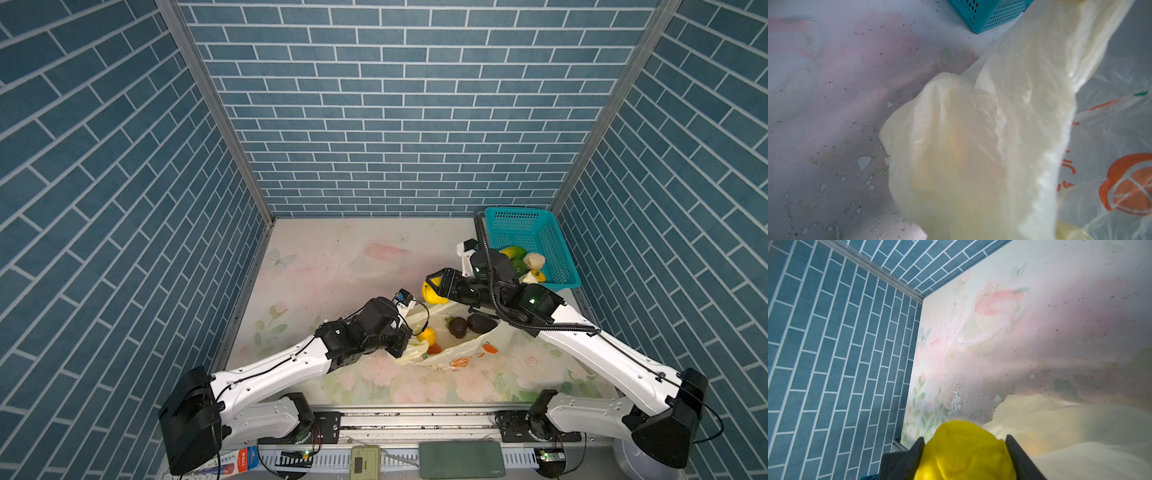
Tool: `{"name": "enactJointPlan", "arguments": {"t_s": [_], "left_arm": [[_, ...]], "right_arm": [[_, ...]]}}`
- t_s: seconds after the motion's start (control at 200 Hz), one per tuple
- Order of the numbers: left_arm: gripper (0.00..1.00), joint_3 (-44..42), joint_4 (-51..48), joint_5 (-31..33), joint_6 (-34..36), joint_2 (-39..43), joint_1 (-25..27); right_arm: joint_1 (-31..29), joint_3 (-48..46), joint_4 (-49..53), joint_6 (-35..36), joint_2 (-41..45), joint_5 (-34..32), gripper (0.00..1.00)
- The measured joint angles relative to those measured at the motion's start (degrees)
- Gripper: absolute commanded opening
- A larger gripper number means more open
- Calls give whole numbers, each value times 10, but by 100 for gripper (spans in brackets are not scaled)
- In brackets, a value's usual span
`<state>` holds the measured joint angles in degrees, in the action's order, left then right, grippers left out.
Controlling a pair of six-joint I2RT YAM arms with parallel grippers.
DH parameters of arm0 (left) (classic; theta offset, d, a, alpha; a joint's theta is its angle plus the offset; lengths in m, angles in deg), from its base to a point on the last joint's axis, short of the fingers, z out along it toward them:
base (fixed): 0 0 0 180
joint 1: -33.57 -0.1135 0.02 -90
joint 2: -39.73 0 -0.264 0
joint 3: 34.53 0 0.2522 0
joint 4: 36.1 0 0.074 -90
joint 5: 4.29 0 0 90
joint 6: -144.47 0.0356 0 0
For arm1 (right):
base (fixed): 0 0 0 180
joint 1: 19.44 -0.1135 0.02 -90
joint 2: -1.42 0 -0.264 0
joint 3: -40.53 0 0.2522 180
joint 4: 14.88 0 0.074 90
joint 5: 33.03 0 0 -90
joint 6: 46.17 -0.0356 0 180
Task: Untie the knot of the plastic bag and take out the fruit
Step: 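Lift the yellow mango out and carry it to the teal basket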
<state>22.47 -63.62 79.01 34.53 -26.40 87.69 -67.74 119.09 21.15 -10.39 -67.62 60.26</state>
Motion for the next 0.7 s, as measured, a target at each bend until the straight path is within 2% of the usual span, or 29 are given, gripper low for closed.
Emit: {"name": "enactJointPlan", "arguments": {"t_s": [0.165,0.325,0.505,0.7], "left_arm": [[0,3,5,0,0,-10,0],[0,3,2,3,-2,-8,0],[0,3,-16,19,-6,19,0],[0,3,-36,44,-14,47,0]], "right_arm": [[-7,1,-17,0,-3,-3,57],[26,37,-6,11,-13,-5,57],[106,97,1,40,-15,2,58],[219,135,1,73,-30,32,59]]}}
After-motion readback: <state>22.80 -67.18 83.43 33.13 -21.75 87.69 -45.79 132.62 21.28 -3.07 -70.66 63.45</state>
